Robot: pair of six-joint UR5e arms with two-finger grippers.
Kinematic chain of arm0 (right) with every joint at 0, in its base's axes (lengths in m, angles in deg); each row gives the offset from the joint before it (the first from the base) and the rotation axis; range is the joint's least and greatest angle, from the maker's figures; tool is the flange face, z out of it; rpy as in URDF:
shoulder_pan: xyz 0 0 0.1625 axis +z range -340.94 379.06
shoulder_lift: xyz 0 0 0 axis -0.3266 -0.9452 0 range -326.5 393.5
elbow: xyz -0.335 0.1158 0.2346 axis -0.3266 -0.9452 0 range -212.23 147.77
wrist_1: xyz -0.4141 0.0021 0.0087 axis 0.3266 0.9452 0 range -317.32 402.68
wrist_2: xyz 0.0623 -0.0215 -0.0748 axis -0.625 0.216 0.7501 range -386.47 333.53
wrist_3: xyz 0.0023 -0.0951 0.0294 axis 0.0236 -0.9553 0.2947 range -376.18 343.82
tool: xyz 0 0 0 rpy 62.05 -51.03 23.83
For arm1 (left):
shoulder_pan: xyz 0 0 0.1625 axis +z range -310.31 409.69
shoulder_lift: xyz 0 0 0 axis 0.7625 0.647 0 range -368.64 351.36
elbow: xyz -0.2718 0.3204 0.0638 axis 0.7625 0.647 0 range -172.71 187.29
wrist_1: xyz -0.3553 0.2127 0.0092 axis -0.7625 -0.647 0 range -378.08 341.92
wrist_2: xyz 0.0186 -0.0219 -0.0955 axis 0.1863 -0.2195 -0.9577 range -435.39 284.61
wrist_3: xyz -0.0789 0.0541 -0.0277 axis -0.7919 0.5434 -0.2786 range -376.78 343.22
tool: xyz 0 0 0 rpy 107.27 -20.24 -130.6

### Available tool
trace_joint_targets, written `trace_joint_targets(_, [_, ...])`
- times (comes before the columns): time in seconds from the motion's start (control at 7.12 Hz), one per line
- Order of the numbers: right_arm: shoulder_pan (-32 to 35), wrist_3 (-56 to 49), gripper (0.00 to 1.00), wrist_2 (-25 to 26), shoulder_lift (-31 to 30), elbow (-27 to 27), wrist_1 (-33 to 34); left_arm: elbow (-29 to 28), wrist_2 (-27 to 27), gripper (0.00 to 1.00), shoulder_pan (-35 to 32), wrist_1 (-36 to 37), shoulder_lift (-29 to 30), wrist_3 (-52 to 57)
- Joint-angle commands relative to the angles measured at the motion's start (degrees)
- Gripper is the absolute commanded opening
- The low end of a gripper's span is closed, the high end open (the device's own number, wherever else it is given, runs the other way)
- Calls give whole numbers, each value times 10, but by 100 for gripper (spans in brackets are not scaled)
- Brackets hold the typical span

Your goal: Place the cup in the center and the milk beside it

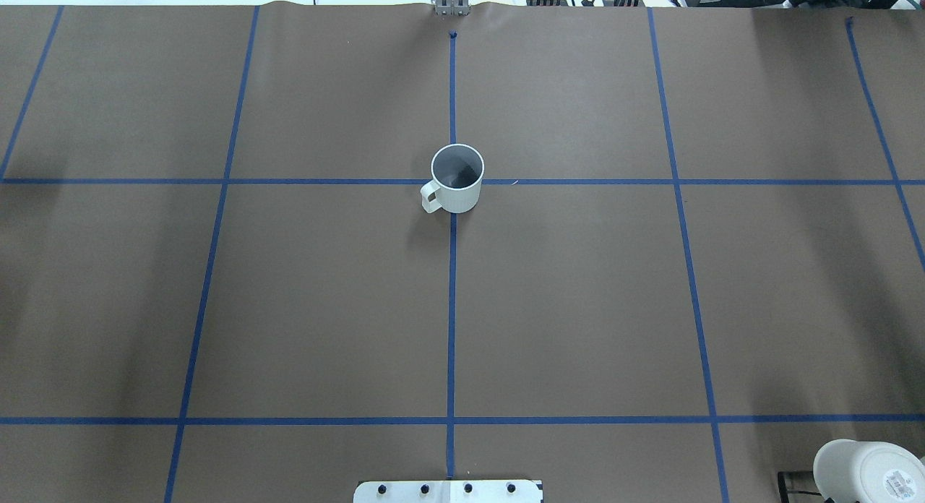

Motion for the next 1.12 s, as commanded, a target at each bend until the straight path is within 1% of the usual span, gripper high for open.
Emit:
trace_joint_targets(0.0, [0, 1, 100, -1, 0, 0, 0, -20, -1, 98, 2, -17, 7, -49])
trace_joint_targets(0.28, [1, 0, 100, -1, 0, 0, 0, -72, 0, 98, 3, -81, 15, -72])
trace_joint_targets(0.42, [1, 0, 100, -1, 0, 0, 0, -73, 0, 98, 7, -91, 15, -88])
trace_joint_targets(0.98, [1, 0, 100, -1, -1, -1, 0, -78, 1, 98, 20, -92, 15, -91])
